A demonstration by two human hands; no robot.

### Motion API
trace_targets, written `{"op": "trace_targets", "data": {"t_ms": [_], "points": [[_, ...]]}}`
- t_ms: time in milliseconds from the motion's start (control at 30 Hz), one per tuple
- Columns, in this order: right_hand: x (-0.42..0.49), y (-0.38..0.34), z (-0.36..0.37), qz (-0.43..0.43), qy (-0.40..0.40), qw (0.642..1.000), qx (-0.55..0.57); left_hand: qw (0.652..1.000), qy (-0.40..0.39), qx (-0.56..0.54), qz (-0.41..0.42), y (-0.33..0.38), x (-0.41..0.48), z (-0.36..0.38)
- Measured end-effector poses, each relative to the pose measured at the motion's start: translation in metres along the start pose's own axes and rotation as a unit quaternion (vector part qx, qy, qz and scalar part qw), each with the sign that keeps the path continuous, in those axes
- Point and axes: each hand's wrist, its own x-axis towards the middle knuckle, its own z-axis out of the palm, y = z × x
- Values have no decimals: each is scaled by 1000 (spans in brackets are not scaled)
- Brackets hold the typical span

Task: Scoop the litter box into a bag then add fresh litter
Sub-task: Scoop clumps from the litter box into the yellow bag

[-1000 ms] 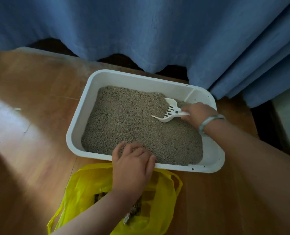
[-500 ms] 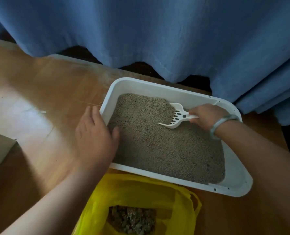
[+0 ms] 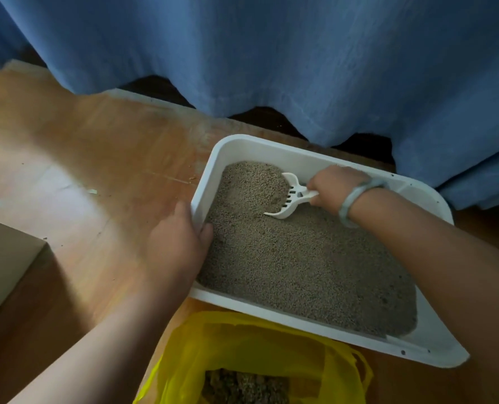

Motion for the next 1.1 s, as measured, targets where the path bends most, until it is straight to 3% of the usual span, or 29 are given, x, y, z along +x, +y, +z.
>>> {"op": "trace_targets", "data": {"t_ms": [200, 400, 633, 967, 1100], "points": [[1, -20, 5, -67, 37, 994, 75, 1000, -7, 22, 6, -1, -1, -1], [-21, -25, 53, -64, 95, 943, 314, 1000, 5, 26, 7, -1, -3, 1], [-36, -11, 72, -55, 151, 929, 334, 999, 38, -7, 8, 0, -4, 5], [-84, 1, 90, -63, 169, 914, 365, 992, 101, -63, 44, -2, -12, 3], [-99, 3, 95, -59, 169, 905, 386, 991, 84, -102, 34, -1, -37, 4]]}}
